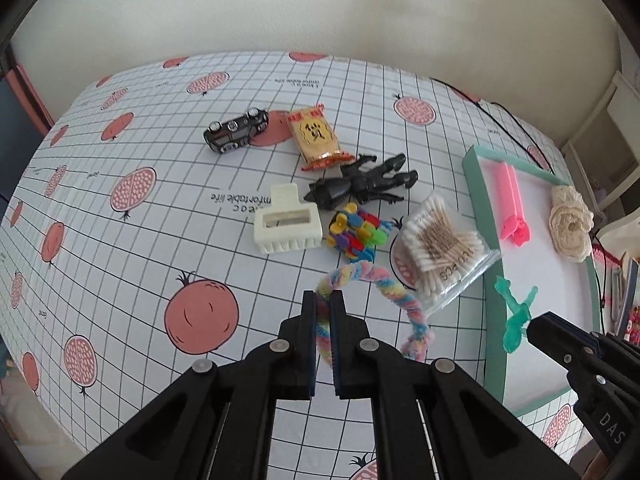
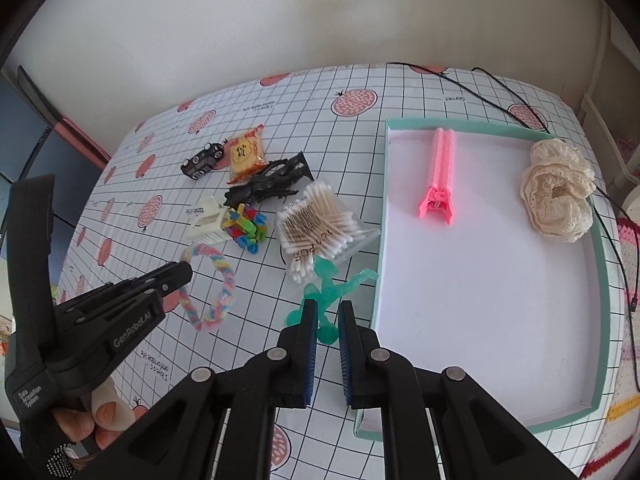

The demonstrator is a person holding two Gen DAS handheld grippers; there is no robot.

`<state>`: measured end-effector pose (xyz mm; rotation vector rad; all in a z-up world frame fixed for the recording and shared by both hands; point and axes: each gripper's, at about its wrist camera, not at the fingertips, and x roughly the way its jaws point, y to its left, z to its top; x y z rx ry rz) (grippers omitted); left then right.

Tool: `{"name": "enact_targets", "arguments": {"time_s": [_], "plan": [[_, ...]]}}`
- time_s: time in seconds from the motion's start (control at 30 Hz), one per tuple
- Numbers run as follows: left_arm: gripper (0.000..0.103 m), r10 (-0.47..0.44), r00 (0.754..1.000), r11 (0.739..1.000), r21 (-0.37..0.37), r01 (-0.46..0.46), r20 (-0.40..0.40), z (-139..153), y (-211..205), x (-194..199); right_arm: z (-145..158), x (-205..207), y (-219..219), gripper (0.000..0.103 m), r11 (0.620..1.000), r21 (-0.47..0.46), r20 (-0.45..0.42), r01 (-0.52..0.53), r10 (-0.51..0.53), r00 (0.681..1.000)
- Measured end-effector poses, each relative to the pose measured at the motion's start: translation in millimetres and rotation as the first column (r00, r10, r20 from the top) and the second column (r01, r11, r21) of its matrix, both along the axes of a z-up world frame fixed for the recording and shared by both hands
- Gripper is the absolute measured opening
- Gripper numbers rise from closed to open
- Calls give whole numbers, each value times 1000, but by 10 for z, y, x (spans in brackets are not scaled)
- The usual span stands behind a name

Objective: Organize objects
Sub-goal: 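Carry the rainbow ring with the left tool while the right tool carries the green figure into the tray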

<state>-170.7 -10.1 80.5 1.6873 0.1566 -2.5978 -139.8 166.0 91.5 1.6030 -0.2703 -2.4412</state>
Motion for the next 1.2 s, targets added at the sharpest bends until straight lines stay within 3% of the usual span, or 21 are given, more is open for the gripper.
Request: {"name": "enact_targets", "arguments": {"time_s": [0.5,0.93,1.2], "plan": [[6,-1,998,1000,14,2,-60,183,236,2,131,141,579,11,997,3,-37,77,-77,996],[6,-147,983,988,37,151,-110,278,1054,64,-2,232,1393,11,972,37,-19,230,-230,973],[6,-218,968,973,55,226,-123,267,1474,78,-4,320,1673,11,957,42,-28,289,-288,957]]}}
